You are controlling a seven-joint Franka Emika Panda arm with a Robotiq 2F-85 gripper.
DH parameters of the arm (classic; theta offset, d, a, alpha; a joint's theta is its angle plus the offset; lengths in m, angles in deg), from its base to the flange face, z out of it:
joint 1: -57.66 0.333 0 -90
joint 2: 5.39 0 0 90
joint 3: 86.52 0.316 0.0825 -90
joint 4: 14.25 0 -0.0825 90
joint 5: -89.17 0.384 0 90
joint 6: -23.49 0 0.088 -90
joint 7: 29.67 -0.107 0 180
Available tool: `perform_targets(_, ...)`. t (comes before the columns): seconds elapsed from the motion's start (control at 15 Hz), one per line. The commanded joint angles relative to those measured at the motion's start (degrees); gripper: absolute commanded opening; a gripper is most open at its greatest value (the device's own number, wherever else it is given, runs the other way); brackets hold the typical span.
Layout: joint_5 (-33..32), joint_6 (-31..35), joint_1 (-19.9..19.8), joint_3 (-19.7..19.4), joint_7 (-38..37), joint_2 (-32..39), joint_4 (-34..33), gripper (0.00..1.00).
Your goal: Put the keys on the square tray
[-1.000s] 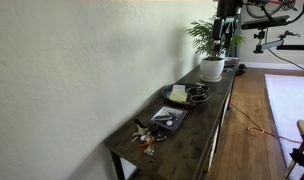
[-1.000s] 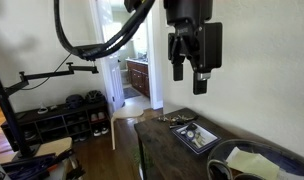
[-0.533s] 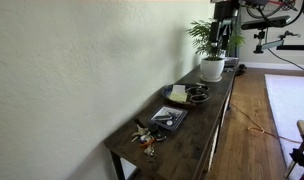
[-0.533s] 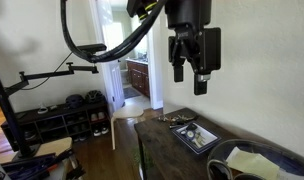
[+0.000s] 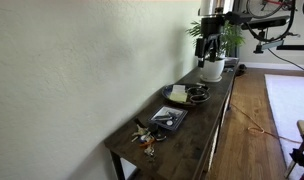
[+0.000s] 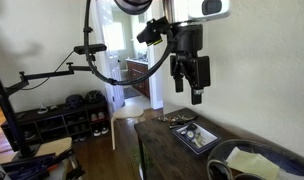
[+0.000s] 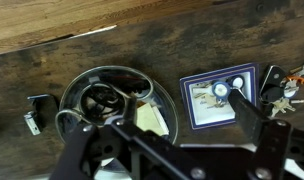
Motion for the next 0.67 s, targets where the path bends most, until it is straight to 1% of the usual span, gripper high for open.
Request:
perform_targets(0.0,-0.27,3.46,1.47,1.42,-4.93,2.22,0.60,1.00)
perform_targets(0.2,0.11,4.71,2.96,2.85,-8.34,4.25,-0.08,1.00)
perform_targets(0.4,0.62,5.02,4.49,4.00,-10.06,5.62,-0.52,1.00)
perform_targets(0.53,1.71,4.43,5.48,4.68,-9.98,6.14,-0.70,1.00)
perform_targets(0.6,2.73,3.67,5.87,4.95,-8.33,6.15,-0.84,1.00)
